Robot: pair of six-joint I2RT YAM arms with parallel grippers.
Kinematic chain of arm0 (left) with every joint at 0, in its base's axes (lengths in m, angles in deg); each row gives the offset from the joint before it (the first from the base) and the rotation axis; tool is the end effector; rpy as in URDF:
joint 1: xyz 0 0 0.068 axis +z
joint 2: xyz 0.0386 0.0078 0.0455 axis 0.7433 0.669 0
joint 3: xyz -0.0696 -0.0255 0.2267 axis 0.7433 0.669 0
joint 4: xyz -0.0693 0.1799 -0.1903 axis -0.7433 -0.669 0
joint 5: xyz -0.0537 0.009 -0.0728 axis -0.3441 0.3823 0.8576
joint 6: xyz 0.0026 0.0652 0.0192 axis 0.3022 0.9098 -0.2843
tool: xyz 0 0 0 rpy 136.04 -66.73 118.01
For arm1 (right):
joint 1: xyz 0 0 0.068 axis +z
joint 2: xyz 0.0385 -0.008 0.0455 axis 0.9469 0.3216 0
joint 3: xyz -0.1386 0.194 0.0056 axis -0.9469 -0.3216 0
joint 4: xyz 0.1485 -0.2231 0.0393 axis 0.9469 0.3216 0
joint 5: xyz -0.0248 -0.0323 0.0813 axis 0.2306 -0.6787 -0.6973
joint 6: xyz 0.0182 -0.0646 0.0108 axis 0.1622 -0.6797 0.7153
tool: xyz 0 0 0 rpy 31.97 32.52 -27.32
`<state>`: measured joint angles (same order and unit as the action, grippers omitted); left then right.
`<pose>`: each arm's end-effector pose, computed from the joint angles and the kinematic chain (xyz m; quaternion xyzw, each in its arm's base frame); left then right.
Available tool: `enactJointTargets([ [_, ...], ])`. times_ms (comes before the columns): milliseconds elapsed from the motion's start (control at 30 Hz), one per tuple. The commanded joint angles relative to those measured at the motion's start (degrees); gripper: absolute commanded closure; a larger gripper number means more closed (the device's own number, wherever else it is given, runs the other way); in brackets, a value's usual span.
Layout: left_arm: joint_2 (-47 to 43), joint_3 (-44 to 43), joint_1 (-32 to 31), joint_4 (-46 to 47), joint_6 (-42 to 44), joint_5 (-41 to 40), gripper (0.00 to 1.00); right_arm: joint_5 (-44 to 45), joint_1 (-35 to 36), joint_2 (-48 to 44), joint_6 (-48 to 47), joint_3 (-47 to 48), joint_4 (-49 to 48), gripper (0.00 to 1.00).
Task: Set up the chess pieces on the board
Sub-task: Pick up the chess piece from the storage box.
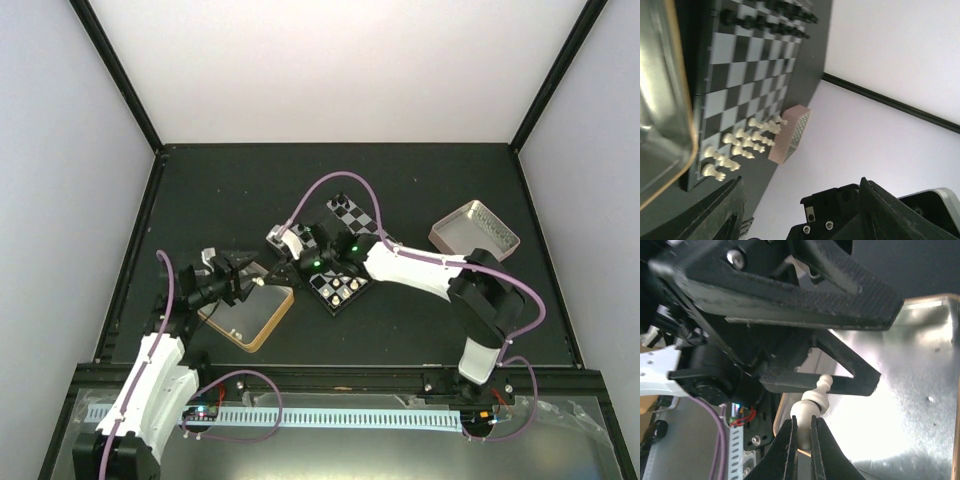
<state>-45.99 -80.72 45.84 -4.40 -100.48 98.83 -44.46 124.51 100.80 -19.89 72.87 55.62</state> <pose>0.1986 -0.0443 0.1691 -0.4174 0.7014 -0.5663 0.1147 0.2147 0.3473 0.1794 -0.4142 0.7486 0.4917 0.1621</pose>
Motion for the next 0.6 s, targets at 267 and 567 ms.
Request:
enactJointTargets([
  [267,1.26,-4.12,0.51,16.68,-2.97,7.18,0.39,-7.98,-6.78,-8.99,16.49,-5.33,-21.19,0.99],
  [567,5.71,-9.0,0.5,22.74,-2.8,11.9,0.47,-9.87,-8.65,-9.15,20.78,-7.88,-27.01,0.99],
])
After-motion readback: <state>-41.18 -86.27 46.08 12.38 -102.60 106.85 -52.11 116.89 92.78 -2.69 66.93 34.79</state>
